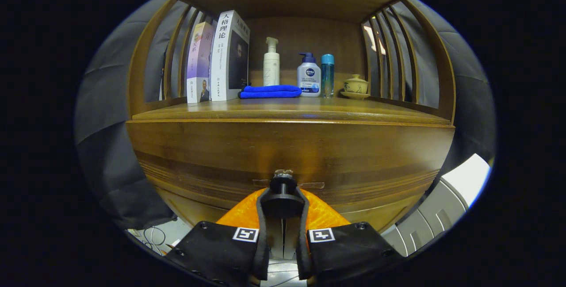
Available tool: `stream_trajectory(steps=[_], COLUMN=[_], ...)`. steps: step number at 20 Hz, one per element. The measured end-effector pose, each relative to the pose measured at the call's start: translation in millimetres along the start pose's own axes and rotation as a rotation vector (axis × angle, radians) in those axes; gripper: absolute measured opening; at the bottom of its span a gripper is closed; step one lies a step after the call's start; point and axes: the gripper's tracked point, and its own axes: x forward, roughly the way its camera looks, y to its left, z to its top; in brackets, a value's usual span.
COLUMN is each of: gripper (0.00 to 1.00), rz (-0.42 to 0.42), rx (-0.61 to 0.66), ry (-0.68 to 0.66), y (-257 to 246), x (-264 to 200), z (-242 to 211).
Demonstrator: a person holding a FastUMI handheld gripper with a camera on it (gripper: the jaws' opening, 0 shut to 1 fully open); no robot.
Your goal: Pull open the drawer, take out the items inside it, and place them on the countertop above the cabinet.
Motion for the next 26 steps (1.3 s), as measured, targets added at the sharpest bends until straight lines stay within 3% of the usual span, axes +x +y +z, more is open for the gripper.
stream_trajectory(steps=[4,10,19,26], gripper=[0.28,0.28,0.27,0.27], rz=[-0.032,-0.014,-0.001,0.022], rx=[-0.044,-0.103,-0.117,-0.089], ry=[-0.011,-0.019,-0.076,-0.071], y=[-1,1,-2,-3], x=[-2,-30,-86,-102], z=[-3,-11,-25,-32])
